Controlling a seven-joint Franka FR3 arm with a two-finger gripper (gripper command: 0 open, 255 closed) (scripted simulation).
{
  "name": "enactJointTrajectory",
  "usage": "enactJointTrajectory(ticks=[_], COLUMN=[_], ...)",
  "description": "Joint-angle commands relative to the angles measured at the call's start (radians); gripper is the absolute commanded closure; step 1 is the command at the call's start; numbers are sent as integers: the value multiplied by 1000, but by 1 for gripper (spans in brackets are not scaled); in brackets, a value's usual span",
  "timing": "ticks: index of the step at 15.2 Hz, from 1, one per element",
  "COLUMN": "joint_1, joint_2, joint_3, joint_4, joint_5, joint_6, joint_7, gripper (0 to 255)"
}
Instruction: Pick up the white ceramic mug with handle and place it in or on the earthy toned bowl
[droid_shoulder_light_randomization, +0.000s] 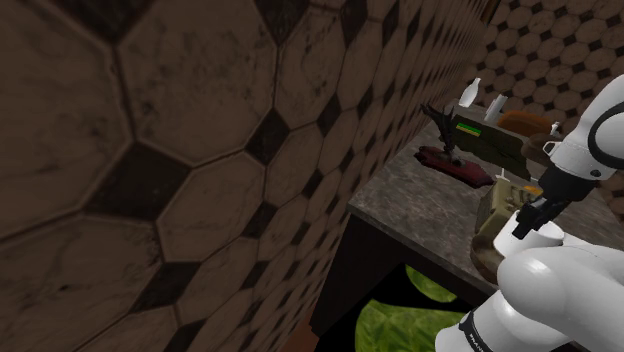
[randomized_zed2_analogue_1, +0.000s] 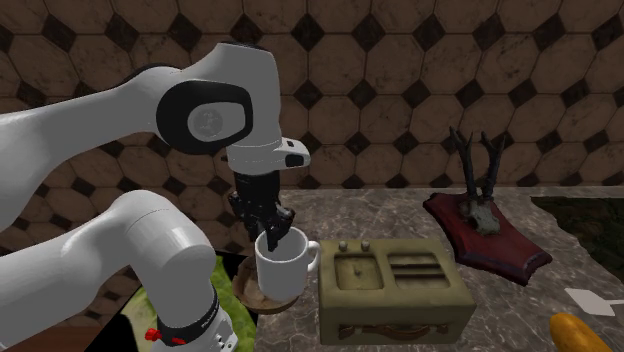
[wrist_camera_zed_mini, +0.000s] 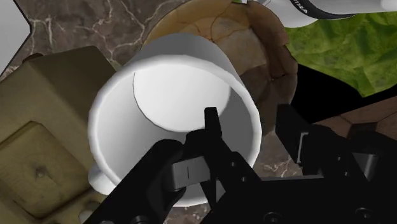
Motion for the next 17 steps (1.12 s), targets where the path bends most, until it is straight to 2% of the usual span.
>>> enactJointTrajectory(ticks=[1, 5, 9, 17], joint_1=[0, 0, 39, 38], joint_2=[0, 0, 70, 70], joint_3=[0, 0, 54, 54], joint_4=[0, 0, 143, 142], joint_5=[0, 0, 55, 55], joint_6=[0, 0, -70, -70], joint_7=[0, 0, 6, 6], gripper=[0, 0, 0, 0])
